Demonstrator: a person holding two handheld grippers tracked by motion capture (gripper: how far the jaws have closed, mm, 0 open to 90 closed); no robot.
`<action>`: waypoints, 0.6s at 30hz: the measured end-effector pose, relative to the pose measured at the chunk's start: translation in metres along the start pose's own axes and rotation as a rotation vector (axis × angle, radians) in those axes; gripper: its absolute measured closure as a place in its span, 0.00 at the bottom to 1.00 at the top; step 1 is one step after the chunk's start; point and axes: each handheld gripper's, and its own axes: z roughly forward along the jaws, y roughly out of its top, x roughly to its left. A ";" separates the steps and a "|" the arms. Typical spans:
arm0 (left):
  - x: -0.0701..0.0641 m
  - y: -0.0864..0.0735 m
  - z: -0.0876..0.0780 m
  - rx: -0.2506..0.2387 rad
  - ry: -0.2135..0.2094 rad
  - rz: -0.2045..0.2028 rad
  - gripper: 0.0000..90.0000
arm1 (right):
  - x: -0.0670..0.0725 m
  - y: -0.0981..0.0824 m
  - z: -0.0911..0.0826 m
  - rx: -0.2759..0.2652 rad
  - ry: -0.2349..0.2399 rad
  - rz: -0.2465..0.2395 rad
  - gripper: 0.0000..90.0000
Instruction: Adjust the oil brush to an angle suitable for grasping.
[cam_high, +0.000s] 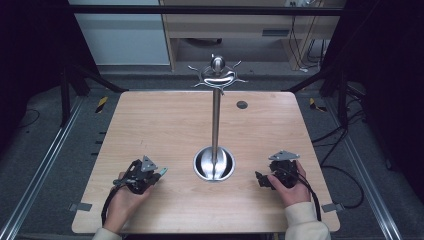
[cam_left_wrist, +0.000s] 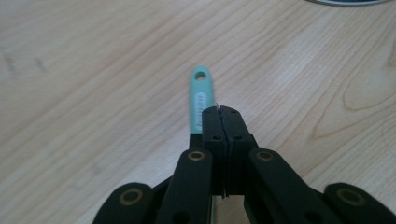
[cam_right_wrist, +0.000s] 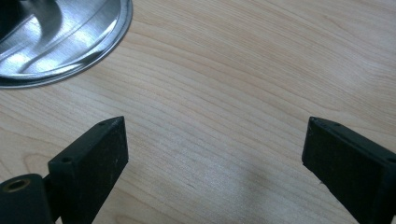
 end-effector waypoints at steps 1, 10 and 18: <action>0.001 0.001 -0.004 0.012 0.011 -0.003 0.97 | 0.000 0.000 0.000 -0.002 -0.003 -0.003 0.08; 0.015 0.001 -0.029 0.157 0.013 -0.026 0.78 | 0.001 0.000 0.000 0.000 -0.004 -0.003 0.08; 0.020 0.004 -0.032 0.260 -0.027 -0.062 0.54 | 0.000 0.000 -0.001 -0.004 -0.002 -0.001 0.08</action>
